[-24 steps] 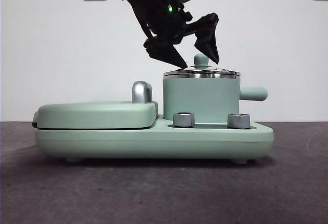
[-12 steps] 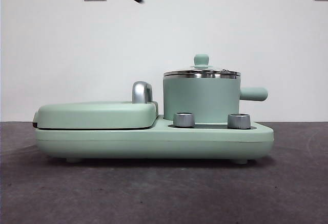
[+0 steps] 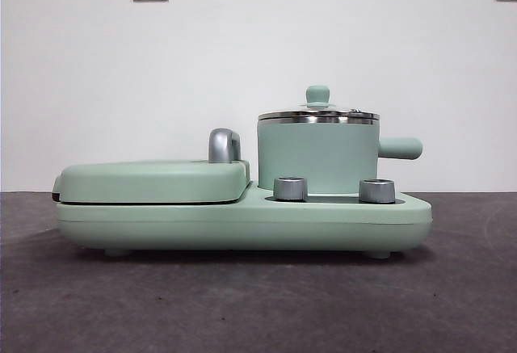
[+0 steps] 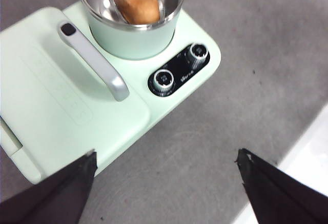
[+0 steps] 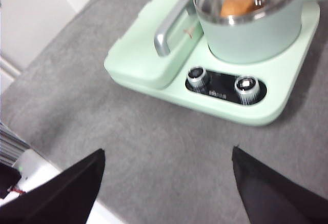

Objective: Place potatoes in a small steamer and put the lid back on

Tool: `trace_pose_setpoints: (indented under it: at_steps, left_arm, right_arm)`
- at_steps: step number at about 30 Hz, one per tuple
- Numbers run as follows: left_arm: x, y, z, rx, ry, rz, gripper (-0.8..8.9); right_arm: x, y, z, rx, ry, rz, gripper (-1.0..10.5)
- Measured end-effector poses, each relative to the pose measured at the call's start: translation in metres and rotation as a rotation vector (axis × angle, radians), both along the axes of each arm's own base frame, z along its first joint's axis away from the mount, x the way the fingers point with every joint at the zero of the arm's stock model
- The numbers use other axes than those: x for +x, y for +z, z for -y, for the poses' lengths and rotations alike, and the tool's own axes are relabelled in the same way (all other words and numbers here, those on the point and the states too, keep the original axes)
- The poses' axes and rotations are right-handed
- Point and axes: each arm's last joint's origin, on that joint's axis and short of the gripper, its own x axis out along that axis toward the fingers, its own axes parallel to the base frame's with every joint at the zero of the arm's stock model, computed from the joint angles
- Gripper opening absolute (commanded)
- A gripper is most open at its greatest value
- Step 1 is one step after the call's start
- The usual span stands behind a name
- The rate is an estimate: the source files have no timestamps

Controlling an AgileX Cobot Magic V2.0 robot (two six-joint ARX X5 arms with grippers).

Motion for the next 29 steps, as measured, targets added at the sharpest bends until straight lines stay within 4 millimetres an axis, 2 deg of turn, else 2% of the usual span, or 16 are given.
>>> trace_pose_setpoints:
  at_steps: [5, 8, 14, 15, 16, 17, 18, 19, 29]
  left_arm:
    - [-0.027, -0.020, -0.020, -0.090, 0.031, 0.048, 4.26]
    - [-0.038, -0.041, -0.029, -0.096, 0.044, 0.031, 4.26]
    - [-0.047, -0.089, -0.036, -0.065, 0.063, -0.035, 4.21]
    - [-0.048, -0.096, -0.037, -0.060, 0.064, -0.041, 3.79]
    - [-0.049, -0.101, -0.037, -0.058, 0.065, -0.044, 2.88]
    - [-0.049, -0.104, -0.038, -0.061, 0.065, -0.041, 1.81]
    - [-0.050, -0.107, -0.038, -0.063, 0.065, -0.038, 0.05]
    - [-0.050, -0.107, -0.039, -0.065, 0.065, -0.038, 0.26]
    - [-0.051, -0.105, -0.039, -0.083, 0.065, -0.018, 0.14]
  right_arm:
    - [0.002, 0.005, -0.001, 0.025, 0.001, 0.052, 3.9]
    - [0.003, 0.007, -0.001, 0.035, 0.001, 0.070, 3.9]
    - [0.003, 0.007, -0.001, 0.037, 0.001, 0.074, 3.9]
    - [0.003, 0.007, -0.002, 0.038, 0.000, 0.077, 3.4]
    - [0.003, 0.008, -0.002, 0.039, 0.001, 0.080, 2.2]
    - [0.003, 0.008, -0.002, 0.040, 0.001, 0.080, 0.9]
    - [0.003, 0.008, -0.002, 0.039, 0.001, 0.080, -0.1]
    - [0.003, 0.008, -0.002, 0.039, 0.001, 0.080, 0.2]
    - [0.004, 0.009, -0.002, 0.040, -0.010, 0.092, 0.2]
